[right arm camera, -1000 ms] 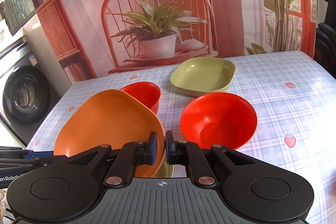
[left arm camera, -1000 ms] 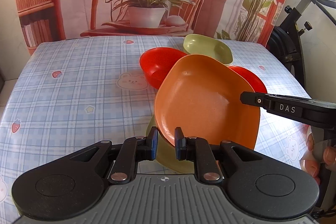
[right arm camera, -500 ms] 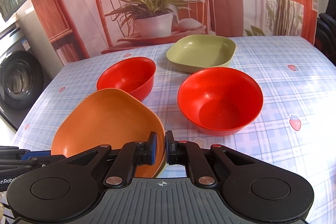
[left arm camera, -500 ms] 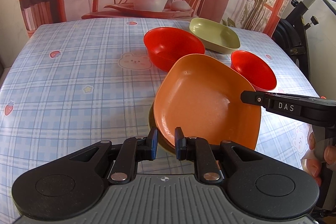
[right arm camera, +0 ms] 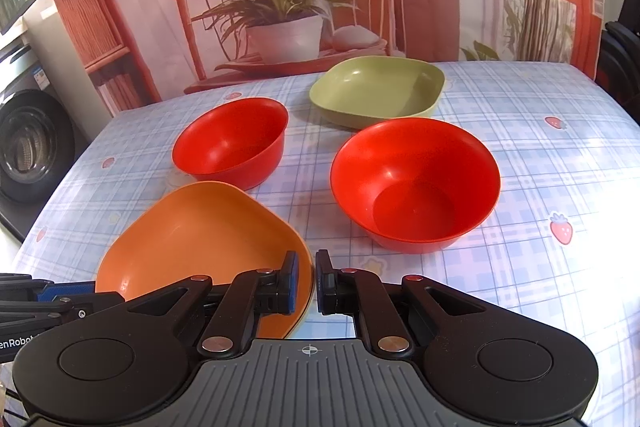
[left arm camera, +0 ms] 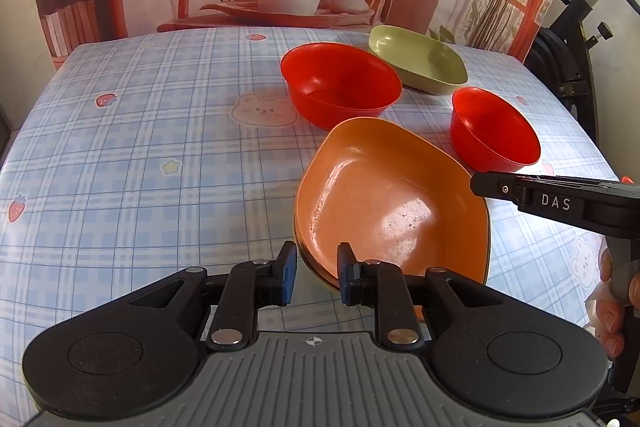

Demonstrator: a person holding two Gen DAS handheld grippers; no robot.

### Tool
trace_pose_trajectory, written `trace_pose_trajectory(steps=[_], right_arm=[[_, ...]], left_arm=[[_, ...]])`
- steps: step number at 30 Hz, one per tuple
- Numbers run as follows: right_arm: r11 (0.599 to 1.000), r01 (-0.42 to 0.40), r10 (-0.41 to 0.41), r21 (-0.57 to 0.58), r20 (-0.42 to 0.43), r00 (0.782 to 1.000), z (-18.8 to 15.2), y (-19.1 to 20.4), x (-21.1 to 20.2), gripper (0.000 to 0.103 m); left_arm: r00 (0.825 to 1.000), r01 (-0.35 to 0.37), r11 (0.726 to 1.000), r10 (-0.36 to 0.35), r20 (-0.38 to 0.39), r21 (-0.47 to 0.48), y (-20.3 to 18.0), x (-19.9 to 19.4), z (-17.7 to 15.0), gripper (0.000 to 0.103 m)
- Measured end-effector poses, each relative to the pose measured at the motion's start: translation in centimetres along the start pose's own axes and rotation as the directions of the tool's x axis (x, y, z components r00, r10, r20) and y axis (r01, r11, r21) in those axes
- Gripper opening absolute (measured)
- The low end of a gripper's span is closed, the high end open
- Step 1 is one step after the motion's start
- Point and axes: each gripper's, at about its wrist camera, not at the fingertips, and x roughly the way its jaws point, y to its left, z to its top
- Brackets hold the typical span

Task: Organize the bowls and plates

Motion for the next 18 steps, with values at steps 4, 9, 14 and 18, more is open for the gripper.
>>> trace_pose_trajectory(steps=[4,9,14,18], right_arm=[[1.0,0.018,-0.018,-0.008,-0.005,1.0,-0.2,0.1,0.3,0.016],[1.0,0.026,-0.026,-0.008,-0.017,1.0,-0.5,0.0,0.8,0.016],[1.0,0.027,-0.026,0.005,-0.021,0.999,-0.6,-0.4,0.9,0.016],[1.0,0.025,-0.025,0.01,-0.02,0.999,-0.6,-0.5,0.9,0.017]], left_arm=[[0.999,-0.021,1.0,0.021,0.036,0.0,0.3,-0.7,0.2,0.023],[0.997,-0.051,0.998,0.054,0.051,-0.048,1.3,-0.2,0.7,0.026],[0.997,-0.064,0.997,0.066,0.044,-0.047,1.1,0.4,0.6,0.028],[0.997,-0.06,0.996,0.062,0.035,-0.065,1.5,0.6,0.5,0.032]])
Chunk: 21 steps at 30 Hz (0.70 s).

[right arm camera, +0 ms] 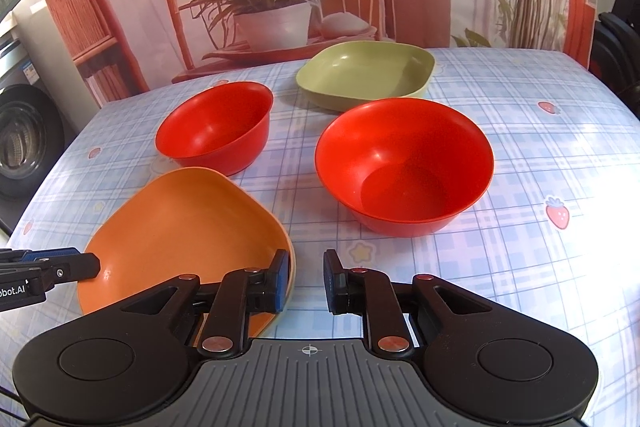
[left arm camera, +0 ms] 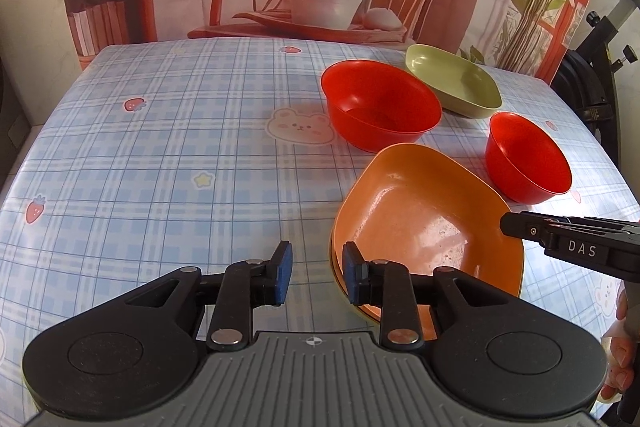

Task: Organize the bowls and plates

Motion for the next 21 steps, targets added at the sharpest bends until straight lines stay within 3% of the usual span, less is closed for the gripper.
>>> trace_pose_trajectory(steps=[9,17,21], right_arm=[[1.0,-0.008,0.008,-0.009,0.001,1.0,0.0,0.2,0.0,0.017],[1.0,-0.011,0.011,0.005,-0.009,1.0,-0.2,-0.2,0.3,0.018],[1.0,-0.006,0.006,0.0,-0.006,1.0,-0.3,-0.2,0.4,0.018]], left_arm=[[0.999,-0.017,1.0,0.018,0.05,-0.017,0.2,-0.2,1.1,0.033],[0.999,-0.025,1.0,0.025,0.032,0.002,-0.1,1.0,0.9,0.034],[1.0,-0.022,1.0,0.022,0.016,-0.019,0.6,1.6,0.7,0.044]])
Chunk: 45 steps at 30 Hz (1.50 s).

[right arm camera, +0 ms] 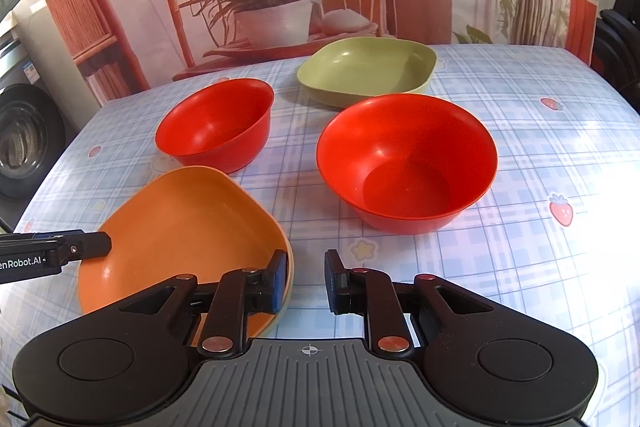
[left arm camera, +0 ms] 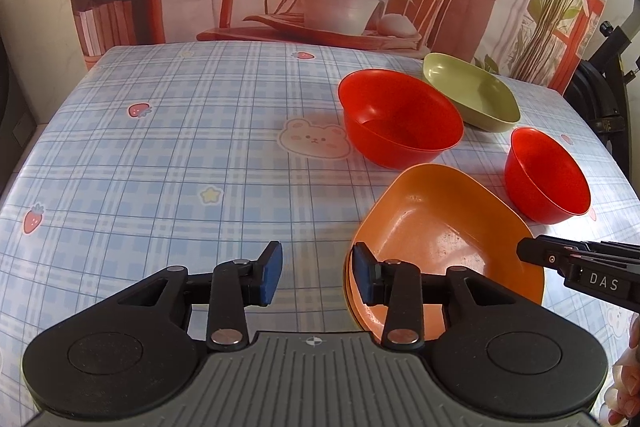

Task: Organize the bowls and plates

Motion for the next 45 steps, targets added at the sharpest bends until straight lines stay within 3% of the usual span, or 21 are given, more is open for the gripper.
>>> trace_pose_trajectory(steps=[6,12,19,27,35,45], right_arm=[[1.0,-0.005,0.005,0.016,0.0,1.0,0.0,-0.1,0.1,0.021],[0.998,-0.046,0.045,0.043,0.028,0.999,0.5,-0.2,-1.0,0.017],[0.995,-0.066,0.058,0.069,0.117,0.991,2.6,-2.1,-3.5,0.018],[0.996,-0.03,0.012,0.081,0.215,0.977,5.8,-5.4,-5.9,0.02],[0.995,0.02,-0.04,0.101,0.201,0.979,8.0,-8.1,-4.7,0.02],[0.997,0.029,-0.038,0.07,0.135,0.99,11.8,-9.6,0.1,0.02]], left_arm=[[1.0,0.001,1.0,-0.001,-0.01,0.004,0.1,0.5,-0.2,0.045],[1.0,-0.001,1.0,0.0,0.006,0.025,-0.3,-0.8,0.2,0.043],[0.994,0.044,0.999,-0.047,0.103,0.024,-0.8,-4.1,2.9,0.042],[0.965,0.09,0.994,-0.104,0.242,0.07,-3.5,-6.6,6.9,0.042],[0.962,0.128,0.989,-0.142,0.232,0.077,-5.7,-3.6,10.2,0.042],[0.969,0.183,0.979,-0.195,0.15,0.091,-6.6,2.9,14.4,0.042]])
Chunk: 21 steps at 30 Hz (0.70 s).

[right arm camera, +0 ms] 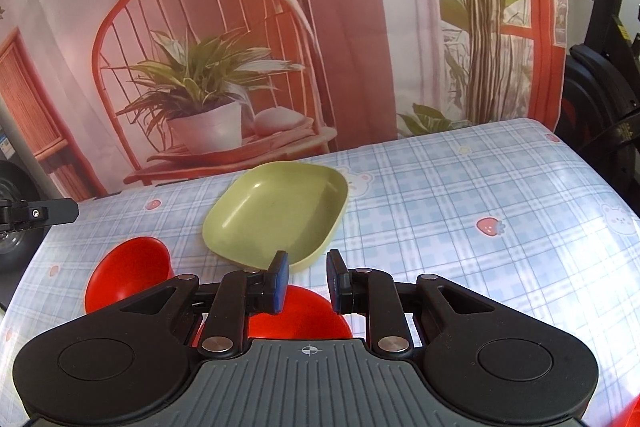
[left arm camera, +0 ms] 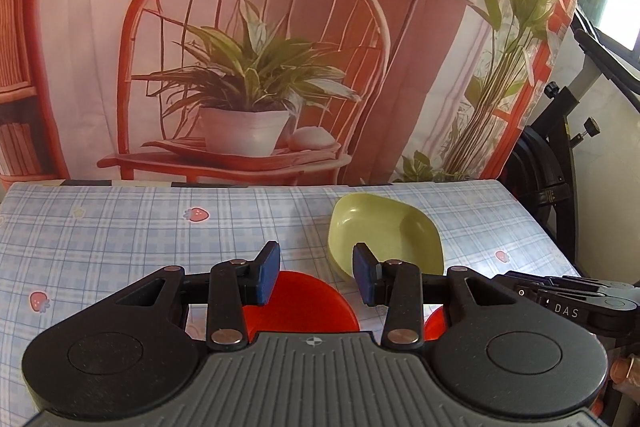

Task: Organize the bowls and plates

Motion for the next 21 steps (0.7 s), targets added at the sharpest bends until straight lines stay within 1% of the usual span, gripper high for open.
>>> trace_pose_trajectory(steps=[4,8,11,14,18,21], right_arm=[[0.999,0.014,-0.014,-0.047,-0.016,1.0,1.5,-0.5,2.5,0.02],[0.997,0.023,-0.025,-0.079,-0.024,0.999,2.4,-1.7,5.1,0.021],[0.997,0.029,-0.033,-0.078,-0.039,0.999,2.8,-2.6,6.8,0.021],[0.997,0.021,-0.023,-0.068,-0.033,0.999,3.4,-3.4,8.2,0.021],[0.999,-0.005,0.003,-0.051,-0.038,0.999,4.0,-3.9,9.7,0.021],[0.998,-0.011,0.007,-0.066,-0.055,0.998,4.0,-3.7,10.8,0.021]], left_arm=[[0.998,0.016,1.0,-0.015,-0.057,0.01,0.0,3.3,1.1,0.042],[0.994,0.019,1.0,-0.021,-0.11,-0.021,0.2,6.4,1.3,0.042],[0.988,0.023,0.999,-0.027,-0.151,-0.027,0.1,8.2,1.3,0.042],[0.983,0.032,0.999,-0.035,-0.179,-0.018,-0.2,9.6,1.2,0.042],[0.974,0.02,1.0,-0.024,-0.224,-0.02,-0.3,11.6,1.2,0.042],[0.971,0.019,1.0,-0.023,-0.239,-0.021,-0.4,12.5,1.1,0.042]])
